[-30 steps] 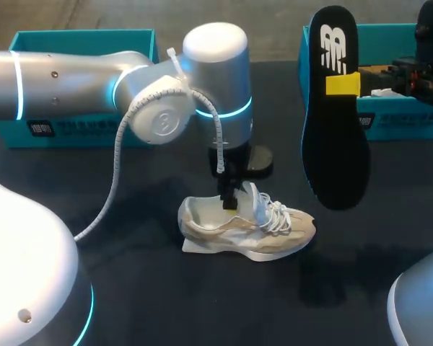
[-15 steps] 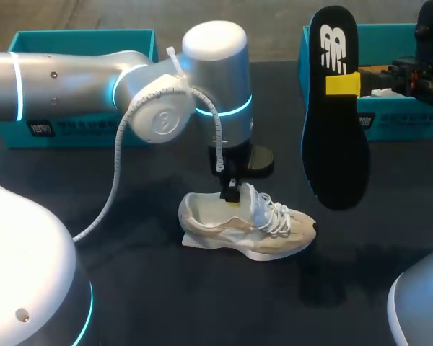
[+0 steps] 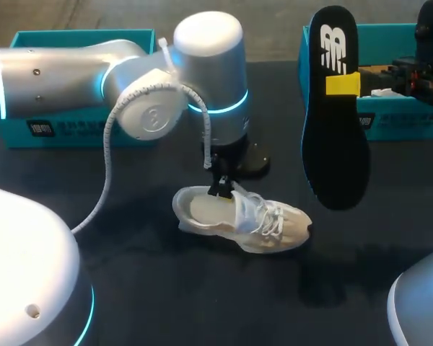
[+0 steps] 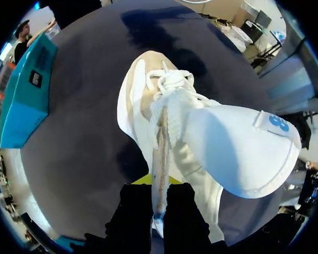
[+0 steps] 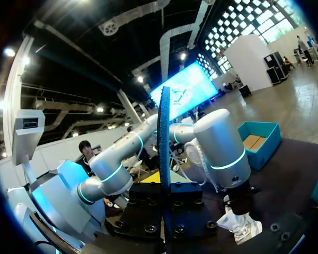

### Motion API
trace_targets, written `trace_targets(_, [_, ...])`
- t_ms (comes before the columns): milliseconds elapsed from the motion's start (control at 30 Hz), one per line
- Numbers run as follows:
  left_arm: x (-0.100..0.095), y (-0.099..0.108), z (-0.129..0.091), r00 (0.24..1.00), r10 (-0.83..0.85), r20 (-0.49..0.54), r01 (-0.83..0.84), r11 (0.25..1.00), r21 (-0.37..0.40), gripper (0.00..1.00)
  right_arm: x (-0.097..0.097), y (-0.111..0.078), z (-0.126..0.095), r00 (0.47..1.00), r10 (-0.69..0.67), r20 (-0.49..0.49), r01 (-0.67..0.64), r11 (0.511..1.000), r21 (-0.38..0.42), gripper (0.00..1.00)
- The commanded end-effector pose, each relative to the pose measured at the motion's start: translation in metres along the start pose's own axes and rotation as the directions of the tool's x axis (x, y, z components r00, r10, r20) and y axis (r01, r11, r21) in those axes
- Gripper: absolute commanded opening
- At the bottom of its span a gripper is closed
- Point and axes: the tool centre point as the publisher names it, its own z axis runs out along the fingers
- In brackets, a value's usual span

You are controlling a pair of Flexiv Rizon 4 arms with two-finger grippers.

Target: Take the shoe out of the shoebox, open the shoe tongue, remove and reinsert the insole, then place the shoe into the shoebox

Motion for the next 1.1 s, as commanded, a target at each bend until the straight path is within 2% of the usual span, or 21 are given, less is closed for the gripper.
trace_targets(33, [0.013, 0.006, -0.017, 0.996, 0.087, 0.021, -0.087, 0.996, -0.006, 0.0, -0.001, 0.001, 0.002, 1.0, 0.002, 0.0, -0.002, 1.0, 0.003, 0.0])
trace_targets(267, [0.023, 0.011, -0.026, 0.954, 0.295, 0.055, -0.291, 0.954, -0.072, 0.0, -0.001, 0.001, 0.002, 1.0, 0.002, 0.0, -0.002, 1.0, 0.003, 0.0])
trace_targets(467, [0.031, 0.017, -0.032, 0.842, 0.534, 0.078, -0.526, 0.844, -0.107, 0.0, -0.001, 0.001, 0.002, 1.0, 0.002, 0.0, -0.002, 1.0, 0.003, 0.0])
trace_targets(600, [0.033, 0.022, -0.036, 0.756, 0.65, 0.083, -0.645, 0.76, -0.083, 0.0, -0.001, 0.001, 0.002, 1.0, 0.002, 0.0, -0.002, 1.0, 0.003, 0.0])
trace_targets(767, [0.035, 0.027, -0.038, 0.66, 0.747, 0.078, -0.745, 0.664, -0.066, 0.0, -0.001, 0.001, 0.002, 1.0, 0.002, 0.0, -0.002, 1.0, 0.003, 0.0])
trace_targets(933, [0.046, 0.027, -0.048, 0.542, 0.831, 0.124, -0.826, 0.554, -0.105, 0.0, -0.001, 0.001, 0.002, 1.0, 0.002, 0.0, -0.002, 1.0, 0.003, 0.0])
trace_targets(1000, [0.051, 0.025, -0.053, 0.517, 0.84, 0.164, -0.84, 0.535, -0.094, 0.0, -0.001, 0.001, 0.002, 1.0, 0.002, 0.0, -0.002, 1.0, 0.003, 0.0])
trace_targets(1100, [0.051, 0.025, -0.053, 0.517, 0.84, 0.164, -0.84, 0.535, -0.094, 0.0, -0.001, 0.001, 0.002, 1.0, 0.002, 0.0, -0.002, 1.0, 0.003, 0.0])
